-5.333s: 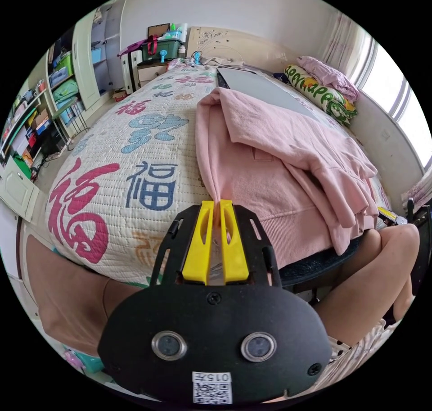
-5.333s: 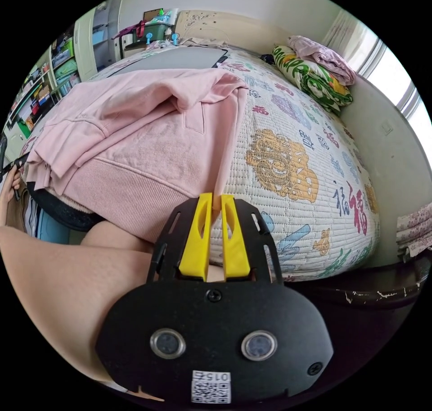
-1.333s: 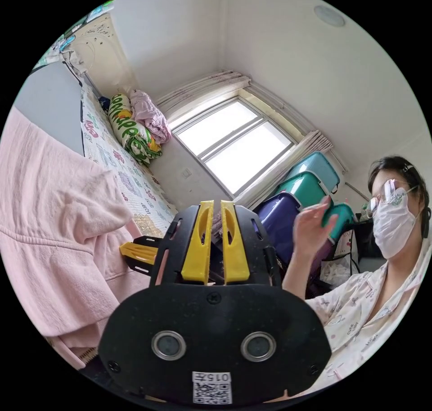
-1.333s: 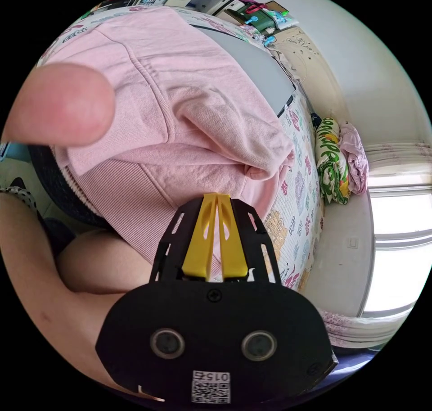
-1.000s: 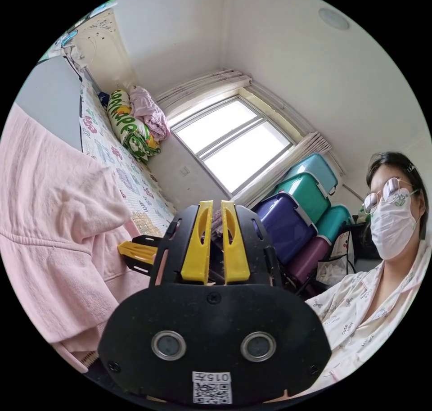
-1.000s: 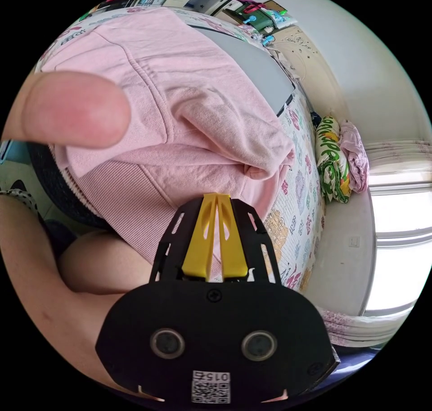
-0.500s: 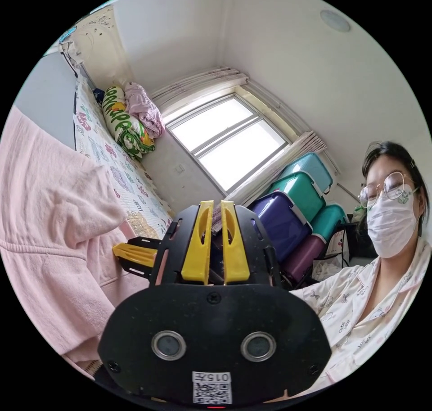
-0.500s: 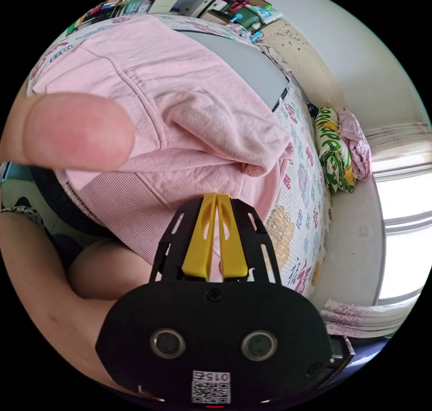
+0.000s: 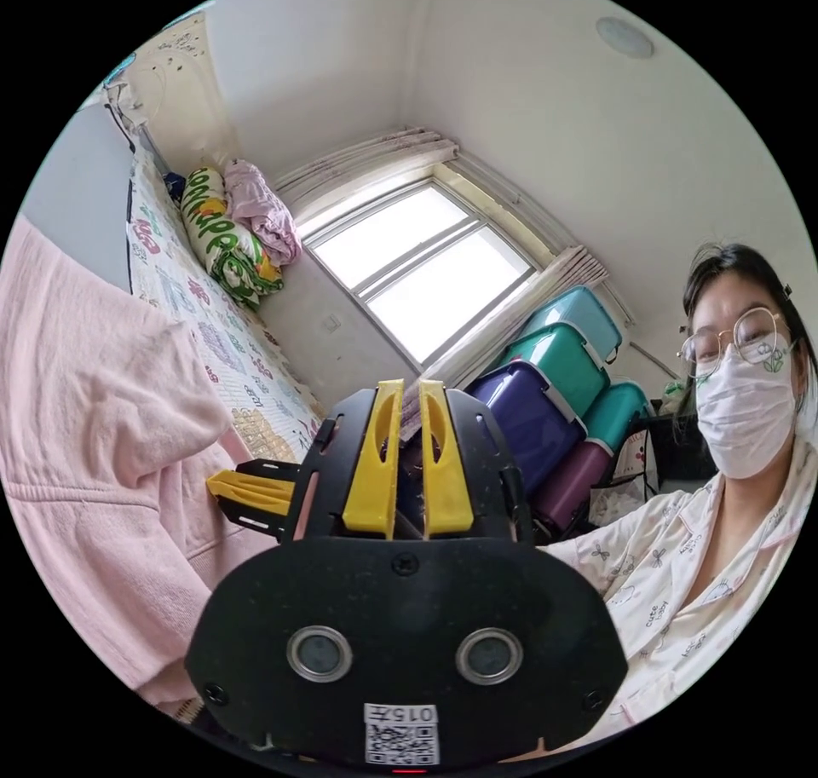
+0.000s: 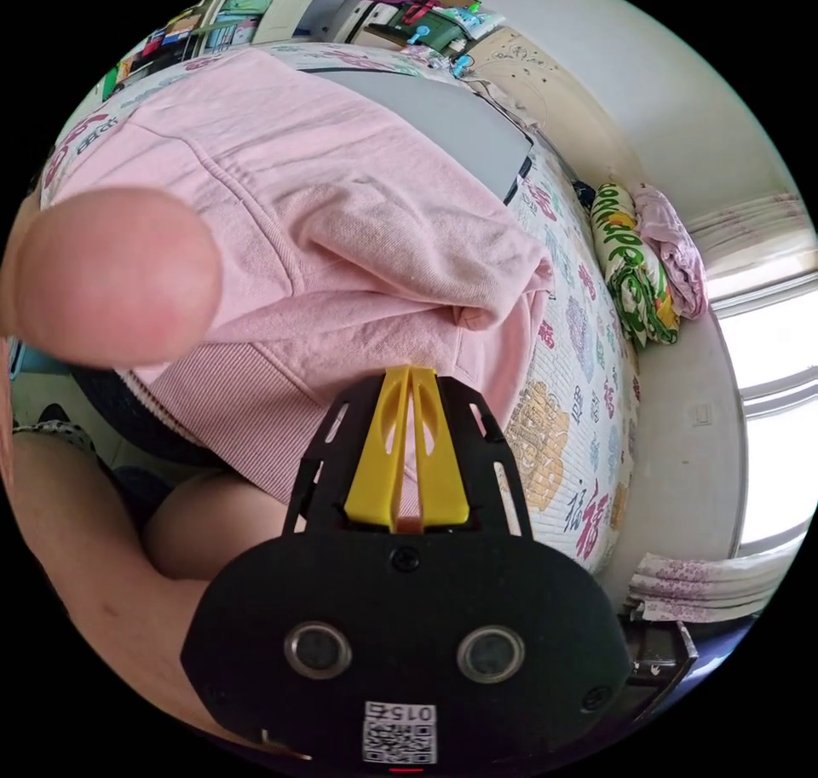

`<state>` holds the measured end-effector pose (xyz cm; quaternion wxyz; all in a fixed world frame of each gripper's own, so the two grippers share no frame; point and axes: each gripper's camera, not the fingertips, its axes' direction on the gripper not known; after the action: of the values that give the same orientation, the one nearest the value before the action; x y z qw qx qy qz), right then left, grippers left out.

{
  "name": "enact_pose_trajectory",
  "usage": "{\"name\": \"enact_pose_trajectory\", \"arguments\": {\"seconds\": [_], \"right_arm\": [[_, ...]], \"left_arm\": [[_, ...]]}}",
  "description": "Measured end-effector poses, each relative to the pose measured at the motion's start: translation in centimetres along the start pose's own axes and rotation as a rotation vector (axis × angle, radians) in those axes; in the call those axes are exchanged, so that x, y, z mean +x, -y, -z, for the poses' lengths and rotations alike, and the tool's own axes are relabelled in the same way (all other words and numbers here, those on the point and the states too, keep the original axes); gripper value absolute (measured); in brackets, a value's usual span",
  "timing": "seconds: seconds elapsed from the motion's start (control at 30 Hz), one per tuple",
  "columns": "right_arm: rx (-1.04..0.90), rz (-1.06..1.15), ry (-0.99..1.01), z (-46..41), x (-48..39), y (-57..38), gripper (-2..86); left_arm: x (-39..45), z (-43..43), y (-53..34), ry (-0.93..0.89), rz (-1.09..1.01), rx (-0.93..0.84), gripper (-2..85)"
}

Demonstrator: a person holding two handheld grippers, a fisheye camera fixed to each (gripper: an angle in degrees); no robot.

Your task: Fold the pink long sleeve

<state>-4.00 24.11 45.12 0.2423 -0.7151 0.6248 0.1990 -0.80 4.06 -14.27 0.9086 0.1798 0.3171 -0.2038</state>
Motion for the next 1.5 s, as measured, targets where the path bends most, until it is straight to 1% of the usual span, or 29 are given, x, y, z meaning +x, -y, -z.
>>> {"name": "enact_pose_trajectory", "arguments": {"seconds": [0.1,0.17,0.23,0.27,0.3,0.33,0.37,0.43,0.47,0.5,0.53,0.6,0.67,0.73,0.83,0.93,1.03,1.1,1.2,1.27,1.4,1.47,1.5], "right_arm": [[-0.019,0.053,-0.046,-0.1,0.6,-1.6,-0.9],[0.012,-0.010,0.043,0.9,2.7,-3.2,-1.0],[0.151,-0.160,0.355,2.9,8.9,-6.6,-0.9],[0.190,-0.183,0.434,3.2,10.5,-7.6,-0.9],[0.289,-0.186,0.573,4.0,13.3,-9.6,-0.8],[0.380,-0.169,0.651,4.9,15.3,-11.5,-0.6],[0.404,-0.157,0.658,5.3,16.1,-12.2,-0.4],[0.401,-0.041,0.542,6.4,16.7,-13.9,1.3],[0.396,0.013,0.509,6.5,16.3,-14.2,2.0],[0.407,0.119,0.487,6.8,15.6,-14.8,4.9],[0.428,0.206,0.523,6.9,15.0,-15.3,6.9],[0.418,0.277,0.627,6.6,14.4,-15.3,8.5],[0.364,0.329,0.695,5.9,13.8,-14.8,10.3],[0.282,0.421,0.743,5.0,12.5,-14.5,11.9],[0.264,0.492,0.677,5.3,11.5,-15.8,12.6],[0.264,0.468,0.665,5.9,12.9,-16.8,13.7],[0.233,0.509,0.666,6.4,12.7,-17.6,15.1],[0.239,0.541,0.702,7.0,11.6,-18.1,15.9],[0.201,0.583,0.634,7.2,9.1,-18.7,15.3],[0.202,0.552,0.607,7.2,8.7,-19.1,13.5],[0.178,0.473,0.703,7.4,9.8,-19.8,9.9],[0.193,0.431,0.685,7.8,10.2,-20.7,7.3],[0.204,0.401,0.680,8.1,10.5,-21.4,6.2]], "left_arm": [[1.0,-0.4,-0.8,0.037,-0.069,-0.036,5.4],[2.1,1.2,-1.1,0.115,-0.142,-0.051,6.4],[3.9,5.2,-1.5,0.291,-0.257,-0.086,7.5],[4.3,6.3,-1.6,0.343,-0.288,-0.100,7.7],[5.2,8.7,-1.9,0.443,-0.345,-0.139,7.9],[6.0,10.7,-2.4,0.551,-0.394,-0.199,8.2],[6.3,11.6,-2.6,0.609,-0.413,-0.237,8.4],[6.6,14.0,-4.2,0.818,-0.449,-0.419,9.6],[6.5,14.3,-4.7,0.852,-0.452,-0.466,9.9],[6.2,14.7,-5.8,0.893,-0.454,-0.547,10.6],[5.8,14.6,-7.1,0.913,-0.460,-0.618,11.0],[5.4,13.3,-9.2,0.920,-0.493,-0.709,11.5],[5.3,10.5,-11.9,0.877,-0.557,-0.824,12.0],[5.4,6.8,-15.9,0.845,-0.691,-0.964,12.4],[4.3,4.9,-17.9,0.866,-0.750,-1.049,13.1],[4.2,4.0,-18.5,0.877,-0.827,-1.065,13.2],[3.2,2.2,-20.1,0.830,-0.852,-1.132,13.2],[2.8,1.5,-21.2,0.818,-0.853,-1.145,13.2],[2.7,1.6,-22.0,0.801,-0.811,-1.065,13.2],[2.5,2.0,-22.5,0.798,-0.779,-1.033,13.3],[2.3,2.2,-24.3,0.816,-0.776,-1.008,12.8],[2.2,2.5,-24.6,0.796,-0.778,-0.985,9.7],[1.9,3.1,-24.6,0.761,-0.760,-0.992,5.5]]}}
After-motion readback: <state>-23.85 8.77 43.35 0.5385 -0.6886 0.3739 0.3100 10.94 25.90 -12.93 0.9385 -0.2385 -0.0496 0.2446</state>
